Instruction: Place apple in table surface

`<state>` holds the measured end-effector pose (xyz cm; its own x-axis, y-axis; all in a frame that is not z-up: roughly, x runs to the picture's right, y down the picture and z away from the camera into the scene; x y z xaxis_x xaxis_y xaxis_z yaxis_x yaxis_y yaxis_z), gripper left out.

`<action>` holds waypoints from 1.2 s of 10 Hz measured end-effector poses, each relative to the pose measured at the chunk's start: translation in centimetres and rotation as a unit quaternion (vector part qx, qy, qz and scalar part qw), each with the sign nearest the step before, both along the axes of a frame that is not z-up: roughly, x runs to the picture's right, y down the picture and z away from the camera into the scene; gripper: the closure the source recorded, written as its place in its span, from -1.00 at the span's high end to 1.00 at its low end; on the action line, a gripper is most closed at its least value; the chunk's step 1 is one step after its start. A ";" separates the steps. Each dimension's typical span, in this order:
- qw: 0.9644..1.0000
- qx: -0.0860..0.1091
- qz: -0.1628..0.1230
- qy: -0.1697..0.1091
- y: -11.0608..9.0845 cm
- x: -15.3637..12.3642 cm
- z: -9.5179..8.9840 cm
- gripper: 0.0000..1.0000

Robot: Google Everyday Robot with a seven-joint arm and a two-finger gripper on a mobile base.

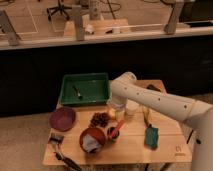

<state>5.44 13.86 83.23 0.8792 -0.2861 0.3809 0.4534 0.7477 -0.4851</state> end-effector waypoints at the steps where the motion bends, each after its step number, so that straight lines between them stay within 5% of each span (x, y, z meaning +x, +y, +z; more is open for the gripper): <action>1: 1.000 -0.005 0.004 -0.001 0.4 0.0 0.4 0.60; 12: 0.999 -0.027 0.024 -0.015 2.2 0.1 5.1 0.60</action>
<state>5.56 16.02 88.38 0.8800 -0.2219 0.4200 0.4316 0.7427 -0.5120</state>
